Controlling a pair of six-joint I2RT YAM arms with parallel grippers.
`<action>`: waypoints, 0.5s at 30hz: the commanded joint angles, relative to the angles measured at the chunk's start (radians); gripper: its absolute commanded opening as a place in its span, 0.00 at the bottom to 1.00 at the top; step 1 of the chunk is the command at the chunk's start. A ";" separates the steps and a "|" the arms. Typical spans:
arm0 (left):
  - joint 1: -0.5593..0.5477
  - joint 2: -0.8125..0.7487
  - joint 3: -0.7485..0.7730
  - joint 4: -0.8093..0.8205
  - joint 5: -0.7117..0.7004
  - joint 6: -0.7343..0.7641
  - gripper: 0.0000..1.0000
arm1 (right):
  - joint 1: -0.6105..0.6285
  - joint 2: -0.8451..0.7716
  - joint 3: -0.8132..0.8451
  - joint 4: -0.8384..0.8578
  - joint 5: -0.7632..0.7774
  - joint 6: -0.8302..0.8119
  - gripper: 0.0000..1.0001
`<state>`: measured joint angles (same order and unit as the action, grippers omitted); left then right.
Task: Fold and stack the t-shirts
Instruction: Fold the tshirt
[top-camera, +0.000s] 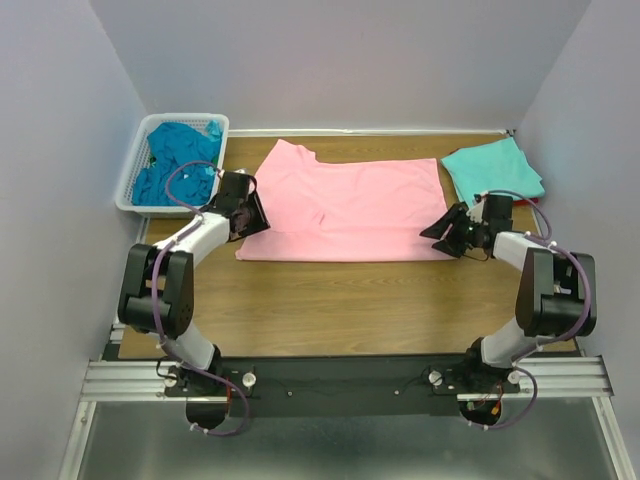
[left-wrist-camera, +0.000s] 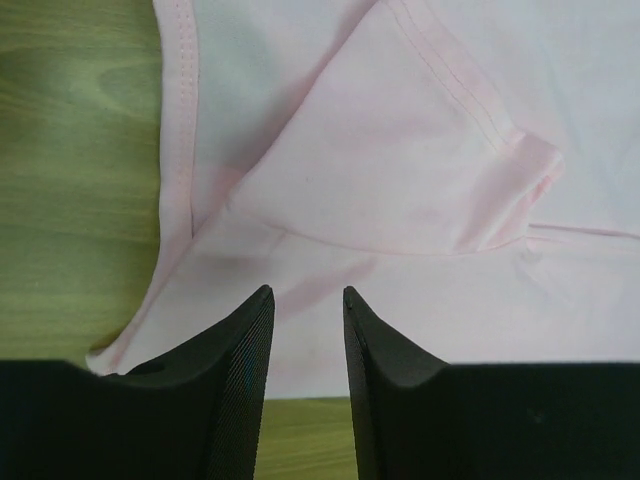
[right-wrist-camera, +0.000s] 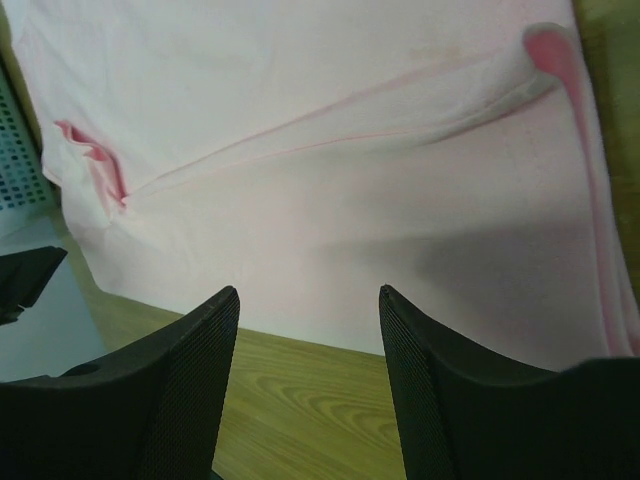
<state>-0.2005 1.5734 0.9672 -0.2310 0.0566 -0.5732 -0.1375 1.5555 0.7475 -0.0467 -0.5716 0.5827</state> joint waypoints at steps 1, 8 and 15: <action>0.001 0.091 0.038 -0.060 0.038 0.076 0.41 | 0.006 0.069 0.000 -0.012 0.038 -0.038 0.65; 0.033 0.091 -0.123 -0.085 0.052 0.085 0.42 | 0.004 0.066 -0.083 -0.091 0.154 -0.066 0.68; 0.105 -0.080 -0.301 -0.131 0.048 0.093 0.44 | -0.002 -0.049 -0.143 -0.320 0.184 -0.067 0.70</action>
<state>-0.1249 1.5425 0.7723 -0.2115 0.1402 -0.5148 -0.1360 1.5414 0.6838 -0.1261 -0.5129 0.5514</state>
